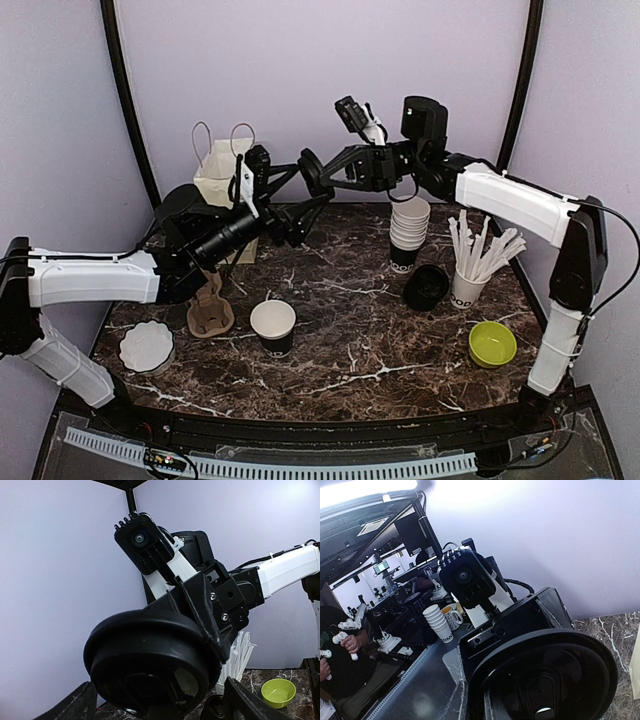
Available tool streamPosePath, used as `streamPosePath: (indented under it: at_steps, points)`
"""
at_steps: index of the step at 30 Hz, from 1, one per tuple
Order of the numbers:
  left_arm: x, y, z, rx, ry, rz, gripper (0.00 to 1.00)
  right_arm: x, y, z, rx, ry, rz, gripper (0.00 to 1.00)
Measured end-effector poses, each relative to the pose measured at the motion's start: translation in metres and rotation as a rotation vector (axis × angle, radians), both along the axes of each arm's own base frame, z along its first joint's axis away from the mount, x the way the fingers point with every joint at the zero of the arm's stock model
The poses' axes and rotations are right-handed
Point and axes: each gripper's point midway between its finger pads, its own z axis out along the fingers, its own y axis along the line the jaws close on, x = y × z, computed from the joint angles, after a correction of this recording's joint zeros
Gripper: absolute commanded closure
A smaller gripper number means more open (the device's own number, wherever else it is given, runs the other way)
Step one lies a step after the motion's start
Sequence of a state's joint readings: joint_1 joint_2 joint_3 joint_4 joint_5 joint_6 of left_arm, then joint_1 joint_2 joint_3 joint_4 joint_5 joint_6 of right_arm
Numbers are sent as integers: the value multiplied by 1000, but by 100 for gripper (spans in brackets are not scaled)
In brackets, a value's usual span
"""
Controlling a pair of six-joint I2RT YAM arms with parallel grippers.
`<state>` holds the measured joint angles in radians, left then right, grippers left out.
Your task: Pack the takeout coffee
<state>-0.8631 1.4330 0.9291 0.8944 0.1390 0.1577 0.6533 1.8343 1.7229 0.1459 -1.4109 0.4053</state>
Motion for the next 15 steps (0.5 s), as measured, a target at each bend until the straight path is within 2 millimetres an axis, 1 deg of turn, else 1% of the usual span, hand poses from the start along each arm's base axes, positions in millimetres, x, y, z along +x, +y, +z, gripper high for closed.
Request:
streamPosePath:
  at_steps: [2, 6, 8, 11, 15]
  points:
    - [2, 1, 2, -17, 6, 18, 8, 0, 0, -1, 3, 12, 0, 92]
    - [4, 4, 6, -41, 2, 38, 10, -5, -2, -5, 26, 55, 16, 91]
    - [2, 2, 7, -44, 4, 34, 14, -7, -3, -5, 38, 69, 20, 91]
    - [-2, 1, 9, -55, 0, 23, 15, -10, -5, 0, 49, 78, 30, 91]
    - [-6, -2, 11, -59, -5, 3, 20, -13, -7, 4, 61, 79, 36, 91]
